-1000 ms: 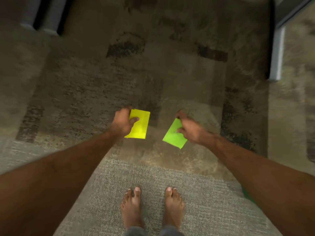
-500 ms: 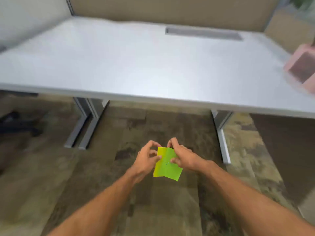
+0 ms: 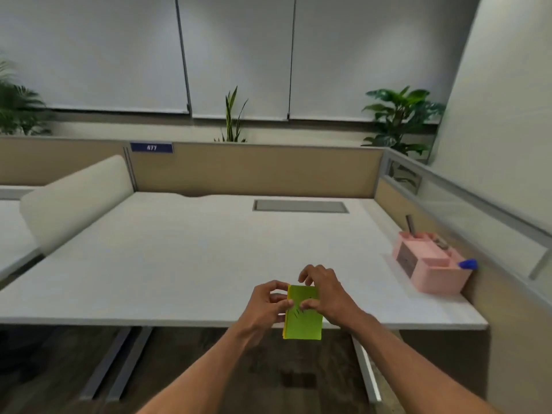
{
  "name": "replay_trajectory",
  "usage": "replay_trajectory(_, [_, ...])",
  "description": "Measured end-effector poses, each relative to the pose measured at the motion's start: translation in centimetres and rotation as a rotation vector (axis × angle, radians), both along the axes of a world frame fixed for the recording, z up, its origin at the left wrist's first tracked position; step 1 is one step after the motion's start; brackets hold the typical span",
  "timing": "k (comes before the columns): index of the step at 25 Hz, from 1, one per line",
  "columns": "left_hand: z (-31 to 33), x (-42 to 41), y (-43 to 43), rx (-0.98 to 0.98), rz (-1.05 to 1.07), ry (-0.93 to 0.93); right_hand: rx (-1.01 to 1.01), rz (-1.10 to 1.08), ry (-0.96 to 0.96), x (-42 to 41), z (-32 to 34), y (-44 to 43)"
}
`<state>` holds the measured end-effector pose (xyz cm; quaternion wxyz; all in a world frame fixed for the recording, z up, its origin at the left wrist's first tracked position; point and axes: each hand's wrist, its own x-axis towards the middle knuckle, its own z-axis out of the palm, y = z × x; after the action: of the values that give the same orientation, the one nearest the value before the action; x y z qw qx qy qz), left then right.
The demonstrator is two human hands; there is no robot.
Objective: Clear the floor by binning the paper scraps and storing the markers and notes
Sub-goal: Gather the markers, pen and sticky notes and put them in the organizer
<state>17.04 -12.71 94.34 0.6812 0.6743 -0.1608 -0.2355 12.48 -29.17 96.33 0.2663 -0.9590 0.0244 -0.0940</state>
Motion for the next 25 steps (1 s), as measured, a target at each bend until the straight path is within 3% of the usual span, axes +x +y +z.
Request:
replay_trajectory(10, [7.7, -1.3, -8.9, 0.017, -0.062, -0.13, -0.149, -0.146, -0.054, -2.1, 7.3, -7.9])
replay_trajectory(16, [7.9, 1.9, -13.5, 0.098, -0.214, -0.217, -0.065, -0.115, 0.05, -0.6, 9.5, -12.5])
replay_trajectory(25, [5.7, 7.4, -21.8, 0.17, -0.49, -0.326, 0.008, -0.388, 0.178, 1.3, 8.0, -18.8])
